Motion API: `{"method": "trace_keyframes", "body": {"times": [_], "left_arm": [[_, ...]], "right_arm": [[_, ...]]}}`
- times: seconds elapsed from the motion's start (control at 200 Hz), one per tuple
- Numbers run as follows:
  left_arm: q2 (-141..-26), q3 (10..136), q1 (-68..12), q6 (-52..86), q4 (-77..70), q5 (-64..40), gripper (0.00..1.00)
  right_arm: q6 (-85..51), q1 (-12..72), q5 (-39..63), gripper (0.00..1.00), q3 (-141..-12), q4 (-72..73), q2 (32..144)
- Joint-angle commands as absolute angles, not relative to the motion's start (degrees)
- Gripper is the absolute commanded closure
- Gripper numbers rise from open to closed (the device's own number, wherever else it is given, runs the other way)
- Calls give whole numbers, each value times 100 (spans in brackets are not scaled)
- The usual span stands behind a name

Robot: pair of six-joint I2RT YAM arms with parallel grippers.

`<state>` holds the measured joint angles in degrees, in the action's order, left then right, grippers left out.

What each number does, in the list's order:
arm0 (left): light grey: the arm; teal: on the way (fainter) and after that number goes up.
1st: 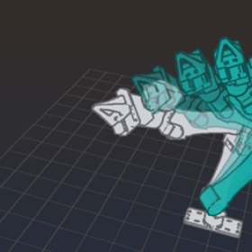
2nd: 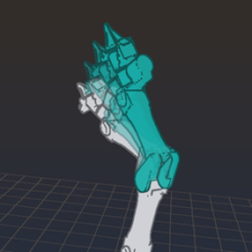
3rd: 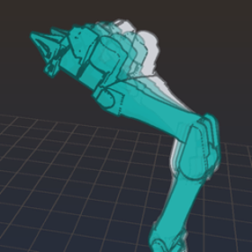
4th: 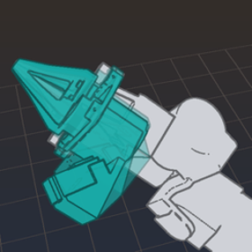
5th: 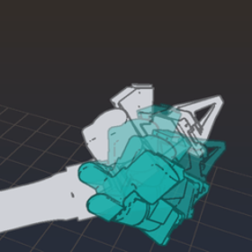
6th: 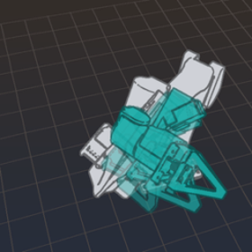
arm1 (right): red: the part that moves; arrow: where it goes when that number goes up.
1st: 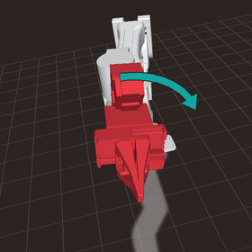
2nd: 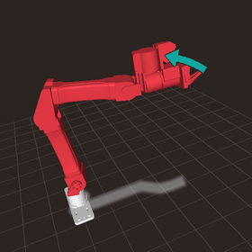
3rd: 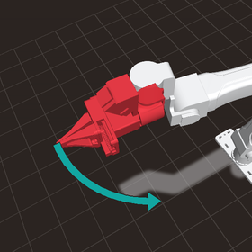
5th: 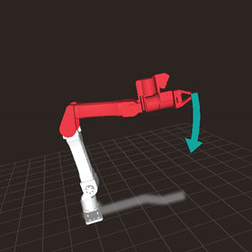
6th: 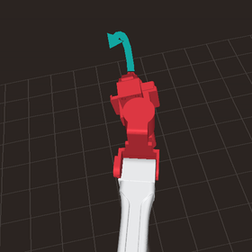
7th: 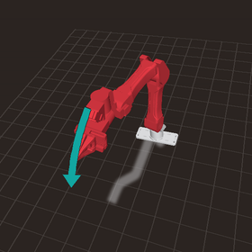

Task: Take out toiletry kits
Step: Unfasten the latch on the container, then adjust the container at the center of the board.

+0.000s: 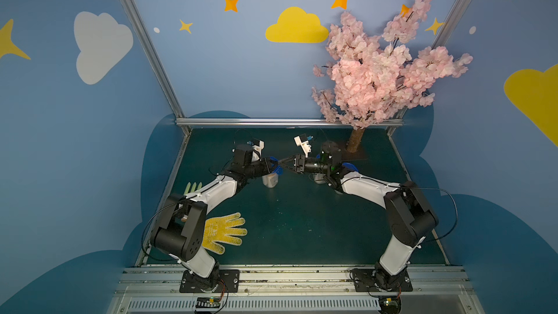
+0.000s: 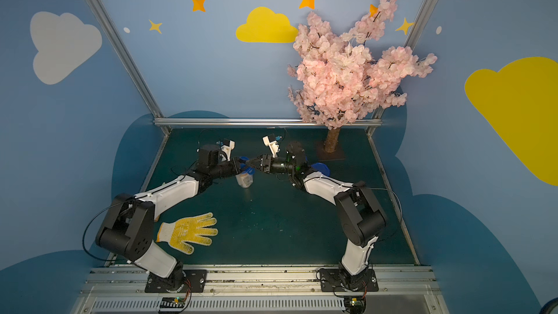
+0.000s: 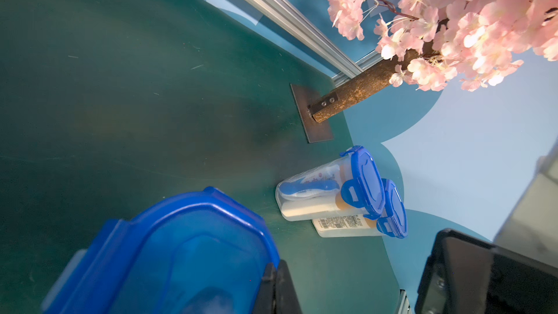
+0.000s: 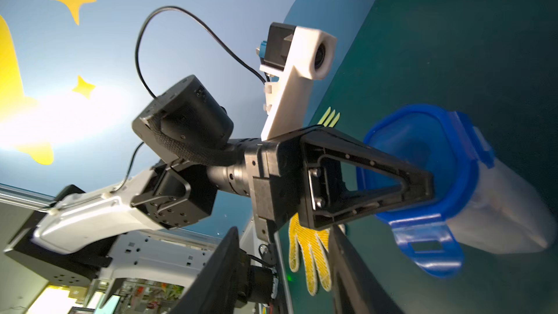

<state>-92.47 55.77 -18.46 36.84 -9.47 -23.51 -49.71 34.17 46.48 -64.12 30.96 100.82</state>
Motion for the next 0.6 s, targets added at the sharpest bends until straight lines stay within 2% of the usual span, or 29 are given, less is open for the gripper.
{"method": "trace_keyframes", "body": {"times": [0.0, 0.1, 0.18, 0.401, 0.596], "left_arm": [[-9460, 5535, -1822, 3441, 1085, -1978, 98], [-9328, 5923, -1845, 3320, 1334, -1985, 98], [-9245, 6229, -1862, 3247, 1526, -2004, 98], [-8915, 6991, -2023, 2963, 2049, -2054, 98], [-8161, 6915, -2203, 2867, 2362, -1817, 98]], "right_arm": [[-4146, 3371, 4332, 59, -6815, 1720, 9790], [-3698, 3343, 4047, 64, -7101, 872, 9730], [-3470, 3325, 3765, 74, -7260, 337, 9723], [-3019, 3281, 3227, 89, -7583, -517, 9790], [-2860, 3272, 2944, 100, -7986, -992, 9980]]}}
